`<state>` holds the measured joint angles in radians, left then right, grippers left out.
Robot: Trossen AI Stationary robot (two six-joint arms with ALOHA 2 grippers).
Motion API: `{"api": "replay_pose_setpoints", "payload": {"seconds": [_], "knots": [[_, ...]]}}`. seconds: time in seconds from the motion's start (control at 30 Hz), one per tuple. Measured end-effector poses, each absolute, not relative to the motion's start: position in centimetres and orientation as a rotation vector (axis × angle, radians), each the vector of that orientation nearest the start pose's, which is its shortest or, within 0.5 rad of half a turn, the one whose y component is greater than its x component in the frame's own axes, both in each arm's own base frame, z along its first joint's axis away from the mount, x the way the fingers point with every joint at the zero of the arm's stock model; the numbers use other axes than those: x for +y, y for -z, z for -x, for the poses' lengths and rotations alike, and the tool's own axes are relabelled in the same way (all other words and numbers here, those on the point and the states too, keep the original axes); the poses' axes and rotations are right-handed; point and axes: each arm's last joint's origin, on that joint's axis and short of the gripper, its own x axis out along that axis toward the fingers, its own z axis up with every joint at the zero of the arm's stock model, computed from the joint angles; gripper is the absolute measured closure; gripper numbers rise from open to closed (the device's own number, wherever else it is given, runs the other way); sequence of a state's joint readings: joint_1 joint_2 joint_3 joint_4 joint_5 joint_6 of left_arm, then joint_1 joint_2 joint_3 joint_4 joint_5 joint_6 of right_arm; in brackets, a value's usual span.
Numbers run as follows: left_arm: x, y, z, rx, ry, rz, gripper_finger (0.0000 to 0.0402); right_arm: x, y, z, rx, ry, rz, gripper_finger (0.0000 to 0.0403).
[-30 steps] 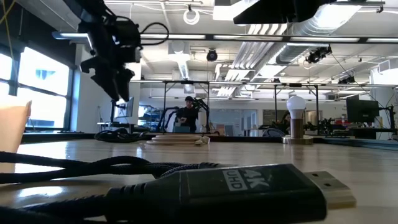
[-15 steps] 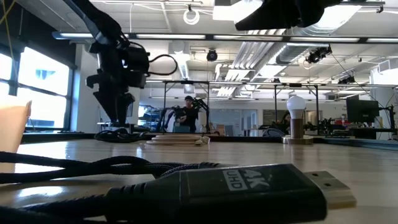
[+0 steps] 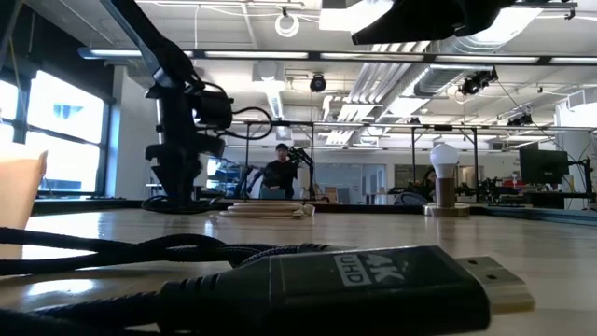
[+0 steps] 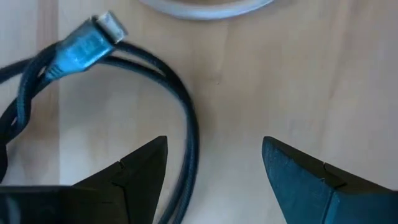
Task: Sort HDMI cables
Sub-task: Put the black HDMI cable into the orange bin
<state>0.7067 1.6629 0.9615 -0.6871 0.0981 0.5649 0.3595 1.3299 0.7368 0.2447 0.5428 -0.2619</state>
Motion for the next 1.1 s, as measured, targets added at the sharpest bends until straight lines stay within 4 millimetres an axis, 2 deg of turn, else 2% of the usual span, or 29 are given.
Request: {"api": "replay_pose_setpoints", "payload": {"seconds": [0.13, 0.37, 0.53, 0.77, 1.1], "knots": [[18.7, -14.8, -22.3, 1.394, -0.127, 0.096, 0.0144, 8.5, -24.0, -26.8, 0.344, 0.139, 0.415, 0.0215], [18.7, -14.6, -22.5, 1.427, -0.133, 0.060, 0.0156, 8.5, -23.9, -26.7, 0.359, 0.136, 0.422, 0.0215], [18.7, -14.6, -22.5, 1.427, -0.137, 0.056, 0.0224, 8.5, -23.9, -26.7, 0.361, 0.136, 0.422, 0.0215], [18.7, -14.5, -22.4, 1.432, -0.138, 0.056, 0.0380, 8.5, -23.8, -26.7, 0.362, 0.140, 0.395, 0.0215], [18.6, -14.9, -22.5, 1.419, -0.067, 0.123, 0.0394, 8.5, -23.8, -26.7, 0.367, 0.144, 0.368, 0.0215]]}}
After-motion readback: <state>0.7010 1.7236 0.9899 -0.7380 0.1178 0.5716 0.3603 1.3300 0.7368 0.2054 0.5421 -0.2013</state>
